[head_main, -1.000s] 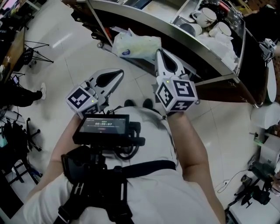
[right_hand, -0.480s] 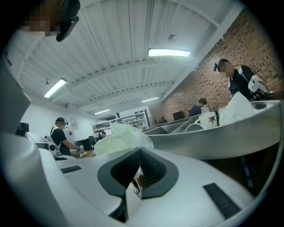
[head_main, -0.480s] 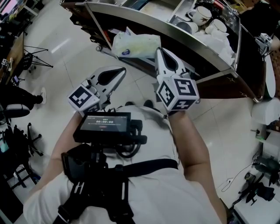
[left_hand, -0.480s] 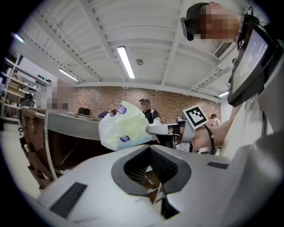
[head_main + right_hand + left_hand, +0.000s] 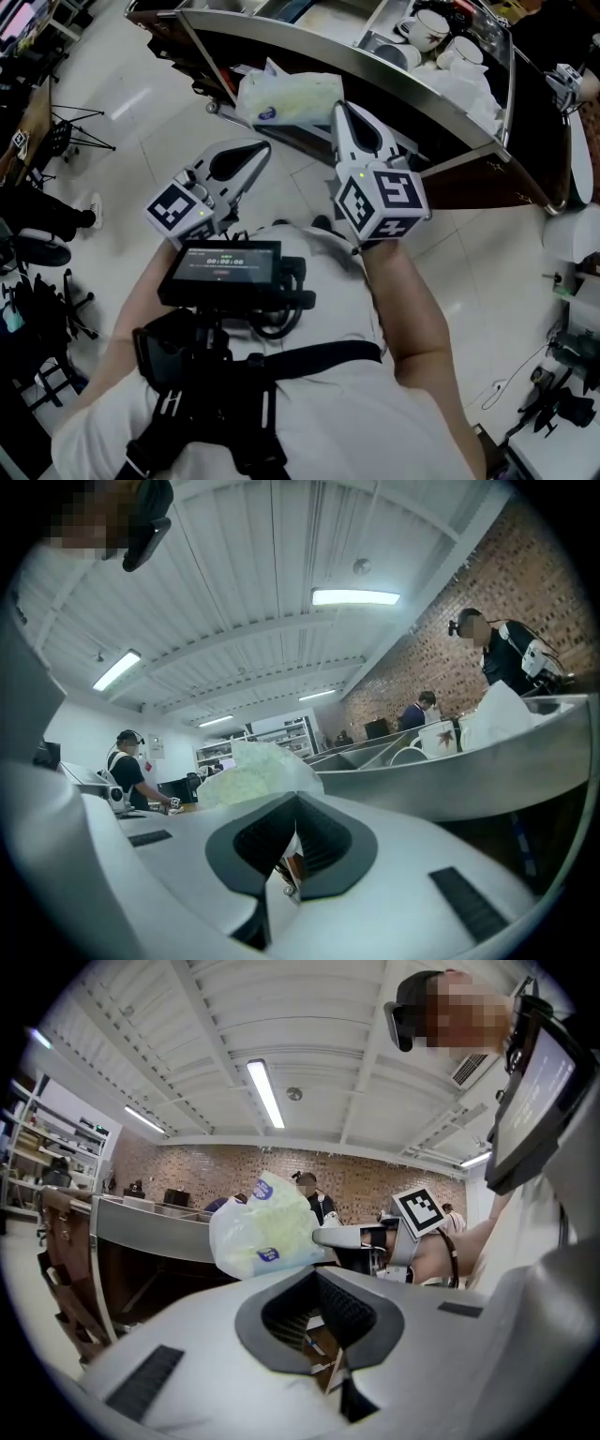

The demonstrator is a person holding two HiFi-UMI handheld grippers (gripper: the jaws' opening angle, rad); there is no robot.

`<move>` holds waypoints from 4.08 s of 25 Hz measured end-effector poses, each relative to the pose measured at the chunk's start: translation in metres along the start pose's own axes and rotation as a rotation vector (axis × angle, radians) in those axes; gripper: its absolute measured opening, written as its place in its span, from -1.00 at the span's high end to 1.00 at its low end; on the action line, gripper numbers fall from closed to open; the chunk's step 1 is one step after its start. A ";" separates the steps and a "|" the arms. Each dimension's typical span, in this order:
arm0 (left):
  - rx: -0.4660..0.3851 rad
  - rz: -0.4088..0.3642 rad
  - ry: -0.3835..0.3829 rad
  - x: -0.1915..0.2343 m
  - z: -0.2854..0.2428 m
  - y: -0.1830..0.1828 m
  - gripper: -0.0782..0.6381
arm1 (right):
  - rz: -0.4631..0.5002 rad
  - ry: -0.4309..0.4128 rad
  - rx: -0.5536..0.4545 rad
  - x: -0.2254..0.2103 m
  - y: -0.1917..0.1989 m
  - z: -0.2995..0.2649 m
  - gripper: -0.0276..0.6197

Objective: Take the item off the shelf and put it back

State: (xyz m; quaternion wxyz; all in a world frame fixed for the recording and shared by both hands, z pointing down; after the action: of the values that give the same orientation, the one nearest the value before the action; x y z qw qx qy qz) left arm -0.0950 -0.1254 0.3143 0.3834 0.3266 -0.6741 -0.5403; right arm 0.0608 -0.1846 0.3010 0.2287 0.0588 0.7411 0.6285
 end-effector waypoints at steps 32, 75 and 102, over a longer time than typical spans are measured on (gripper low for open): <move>-0.018 -0.010 0.002 0.001 0.001 -0.002 0.76 | -0.021 -0.024 -0.002 0.007 0.002 -0.003 0.88; 0.070 0.203 -0.076 0.028 -0.021 0.074 0.76 | -0.018 0.123 0.286 -0.081 0.117 -0.043 0.88; 0.092 0.277 -0.258 0.013 0.029 0.102 0.76 | 0.052 0.483 0.340 -0.223 0.200 -0.105 0.72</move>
State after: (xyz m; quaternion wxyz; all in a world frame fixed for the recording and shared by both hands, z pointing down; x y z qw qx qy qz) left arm -0.1297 -0.1021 0.4128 0.3491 0.1759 -0.7801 -0.4885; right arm 0.1754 -0.3230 0.5625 0.0164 -0.0359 0.8669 0.4970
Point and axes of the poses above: the fingertips, and each gripper's own axes: z backward along the fingers, x to its left, y out of its underside, the point moved 4 cm from there along z, backward along the fingers, and after that the axes turned 5 degrees about y, right-handed, at the moved point
